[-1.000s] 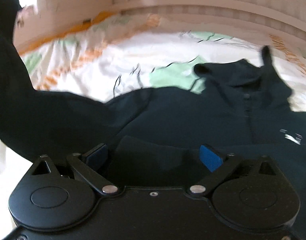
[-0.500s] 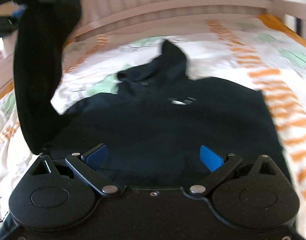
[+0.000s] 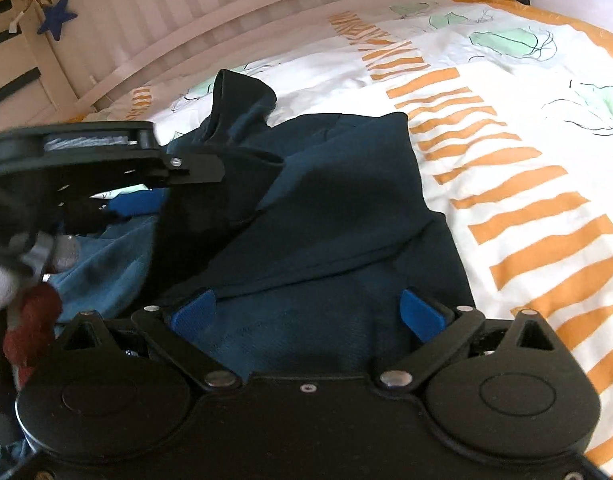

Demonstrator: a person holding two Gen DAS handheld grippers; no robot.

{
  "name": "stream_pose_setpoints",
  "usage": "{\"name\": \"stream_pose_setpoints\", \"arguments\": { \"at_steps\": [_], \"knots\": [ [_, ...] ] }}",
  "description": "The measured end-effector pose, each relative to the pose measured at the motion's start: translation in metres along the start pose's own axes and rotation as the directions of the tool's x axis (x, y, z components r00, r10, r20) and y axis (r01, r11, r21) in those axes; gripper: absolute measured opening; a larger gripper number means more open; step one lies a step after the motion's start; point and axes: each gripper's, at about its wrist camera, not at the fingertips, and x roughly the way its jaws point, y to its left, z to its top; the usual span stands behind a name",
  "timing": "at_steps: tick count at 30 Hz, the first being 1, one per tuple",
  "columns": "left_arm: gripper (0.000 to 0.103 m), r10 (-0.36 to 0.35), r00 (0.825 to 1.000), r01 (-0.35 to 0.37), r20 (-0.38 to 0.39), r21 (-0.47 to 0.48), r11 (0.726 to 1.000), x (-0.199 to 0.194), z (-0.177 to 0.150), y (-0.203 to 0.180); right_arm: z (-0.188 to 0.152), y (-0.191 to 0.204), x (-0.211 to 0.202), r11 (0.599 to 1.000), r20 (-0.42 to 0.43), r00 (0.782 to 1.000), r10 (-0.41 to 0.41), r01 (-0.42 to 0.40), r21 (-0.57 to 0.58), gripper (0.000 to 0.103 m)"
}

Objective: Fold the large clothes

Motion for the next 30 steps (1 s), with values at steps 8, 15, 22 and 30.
{"name": "stream_pose_setpoints", "arguments": {
  "at_steps": [8,15,22,30],
  "knots": [
    [0.092,0.081,0.993,-0.092,0.091,0.119,0.989,-0.047,-0.024,0.008,-0.005,0.005,0.003,0.999,-0.014,1.0,-0.026,0.026,-0.045,0.1],
    [0.092,0.397,0.913,-0.383,0.09,-0.141,0.913,-0.06,-0.04,0.101,-0.006,0.008,-0.005,0.998,-0.015,1.0,-0.013,0.012,-0.059,0.1],
    [0.095,0.579,0.815,-0.558,-0.029,-0.309,0.77,-0.062,-0.06,0.188,-0.002,0.021,-0.012,0.994,0.041,0.999,0.032,-0.028,-0.108,0.099],
    [0.097,0.567,0.824,-0.535,0.024,-0.299,0.79,-0.065,-0.066,0.187,0.017,0.027,0.014,0.989,0.049,0.997,0.066,-0.059,-0.138,0.095]
  ]
}}
